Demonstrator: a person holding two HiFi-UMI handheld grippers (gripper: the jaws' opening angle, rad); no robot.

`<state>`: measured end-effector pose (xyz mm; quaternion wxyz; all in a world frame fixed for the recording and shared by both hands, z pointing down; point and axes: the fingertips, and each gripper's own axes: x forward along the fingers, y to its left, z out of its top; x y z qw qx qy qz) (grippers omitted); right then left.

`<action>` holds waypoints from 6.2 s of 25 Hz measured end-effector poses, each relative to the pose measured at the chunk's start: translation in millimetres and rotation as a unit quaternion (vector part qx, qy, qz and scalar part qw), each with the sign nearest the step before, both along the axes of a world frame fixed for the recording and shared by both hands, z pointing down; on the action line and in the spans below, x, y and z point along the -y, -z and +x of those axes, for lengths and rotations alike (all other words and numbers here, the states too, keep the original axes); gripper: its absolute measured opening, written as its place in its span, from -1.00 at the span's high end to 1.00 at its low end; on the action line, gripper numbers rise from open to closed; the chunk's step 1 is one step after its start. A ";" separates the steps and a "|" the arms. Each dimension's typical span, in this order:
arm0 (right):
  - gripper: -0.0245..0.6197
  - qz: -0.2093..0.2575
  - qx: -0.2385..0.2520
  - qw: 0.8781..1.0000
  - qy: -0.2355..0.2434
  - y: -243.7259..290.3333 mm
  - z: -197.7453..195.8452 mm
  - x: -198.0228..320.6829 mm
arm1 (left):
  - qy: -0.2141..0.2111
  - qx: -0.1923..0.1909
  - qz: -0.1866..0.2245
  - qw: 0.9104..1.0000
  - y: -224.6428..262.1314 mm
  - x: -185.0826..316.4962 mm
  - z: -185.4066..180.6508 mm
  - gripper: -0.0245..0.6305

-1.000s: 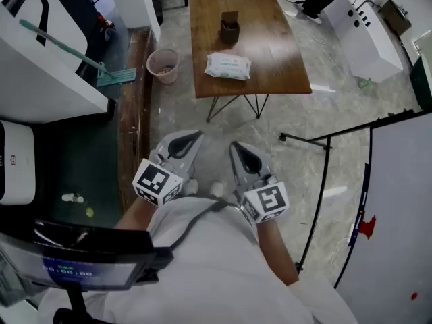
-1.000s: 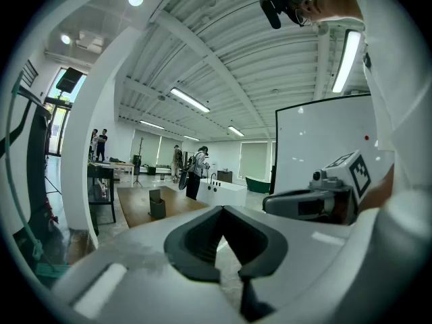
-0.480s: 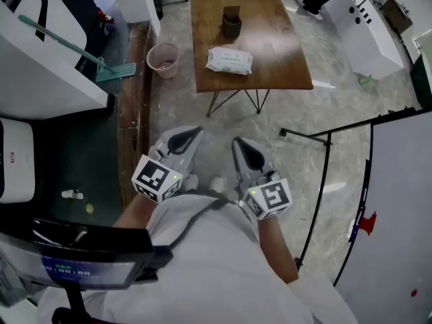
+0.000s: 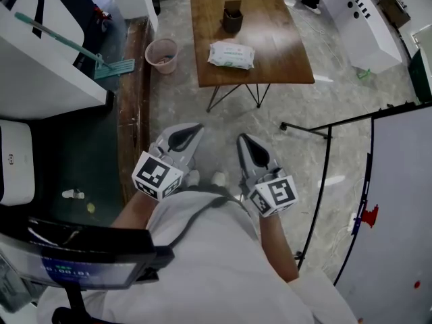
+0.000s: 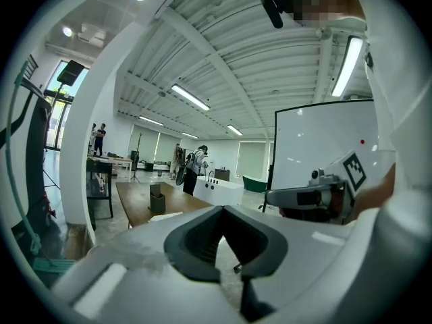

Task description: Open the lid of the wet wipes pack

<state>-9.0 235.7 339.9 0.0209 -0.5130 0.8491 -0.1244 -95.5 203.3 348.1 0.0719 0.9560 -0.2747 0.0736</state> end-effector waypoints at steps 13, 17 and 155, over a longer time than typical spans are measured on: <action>0.90 -0.004 -0.017 1.000 -0.022 -6.5 -37.3 7.7 | -0.010 -0.003 -0.008 1.000 -7.8 14.6 -40.5 0.91; 0.90 -0.001 -0.015 0.999 -0.032 -4.3 -35.4 6.5 | -0.015 0.002 0.003 1.000 -4.3 12.2 -46.0 0.91; 0.07 -0.200 -0.313 0.848 0.377 -246.9 63.5 408.6 | -0.062 0.172 -0.119 0.976 -250.0 345.2 127.2 0.91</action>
